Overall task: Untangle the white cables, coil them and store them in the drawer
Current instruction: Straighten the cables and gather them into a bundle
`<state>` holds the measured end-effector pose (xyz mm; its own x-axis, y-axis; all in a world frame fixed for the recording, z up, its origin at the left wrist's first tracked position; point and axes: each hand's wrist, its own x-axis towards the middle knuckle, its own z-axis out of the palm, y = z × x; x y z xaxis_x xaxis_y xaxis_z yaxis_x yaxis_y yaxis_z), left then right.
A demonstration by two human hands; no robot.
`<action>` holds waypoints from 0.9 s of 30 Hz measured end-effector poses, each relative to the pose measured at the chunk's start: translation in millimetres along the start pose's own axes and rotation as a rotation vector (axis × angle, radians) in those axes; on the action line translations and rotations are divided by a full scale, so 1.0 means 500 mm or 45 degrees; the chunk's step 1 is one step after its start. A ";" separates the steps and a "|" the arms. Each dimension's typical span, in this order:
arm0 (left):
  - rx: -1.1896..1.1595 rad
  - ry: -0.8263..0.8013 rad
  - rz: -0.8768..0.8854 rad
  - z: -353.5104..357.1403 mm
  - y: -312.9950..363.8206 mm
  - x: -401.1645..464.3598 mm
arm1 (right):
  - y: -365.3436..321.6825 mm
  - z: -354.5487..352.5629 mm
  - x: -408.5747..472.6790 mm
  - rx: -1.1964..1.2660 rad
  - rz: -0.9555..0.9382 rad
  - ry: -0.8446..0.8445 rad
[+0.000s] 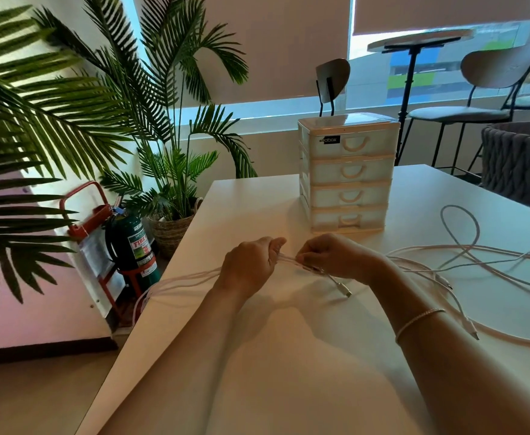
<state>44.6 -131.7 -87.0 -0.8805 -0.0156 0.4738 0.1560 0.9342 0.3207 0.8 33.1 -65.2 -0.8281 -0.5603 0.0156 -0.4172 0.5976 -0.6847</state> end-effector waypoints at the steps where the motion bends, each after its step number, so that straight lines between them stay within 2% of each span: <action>1: 0.004 0.000 0.005 0.001 0.001 0.000 | -0.001 0.001 0.002 0.043 0.006 -0.003; 8: 0.008 0.004 0.062 0.004 0.004 -0.001 | -0.001 0.001 0.006 0.141 -0.027 0.069; 13: 0.017 0.038 0.050 0.004 0.007 -0.002 | 0.003 -0.006 0.003 0.063 0.005 0.080; 18: -0.004 0.107 0.008 -0.003 0.000 0.000 | 0.035 -0.038 -0.006 -0.011 0.073 0.292; 20: 0.001 0.108 -0.005 -0.004 -0.004 0.000 | 0.049 -0.048 -0.006 -0.088 0.107 0.371; 23: 0.007 0.105 0.005 -0.002 -0.004 0.000 | 0.055 -0.038 0.000 -0.328 0.166 0.279; 27: 0.018 0.119 0.013 -0.001 -0.002 -0.001 | 0.026 -0.018 0.003 -0.492 0.084 0.358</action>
<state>45.2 -132.6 -87.3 -0.8331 -0.0384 0.5518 0.1581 0.9395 0.3040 -9.1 45.3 -67.2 -0.9042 -0.3695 0.2141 -0.4252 0.8257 -0.3706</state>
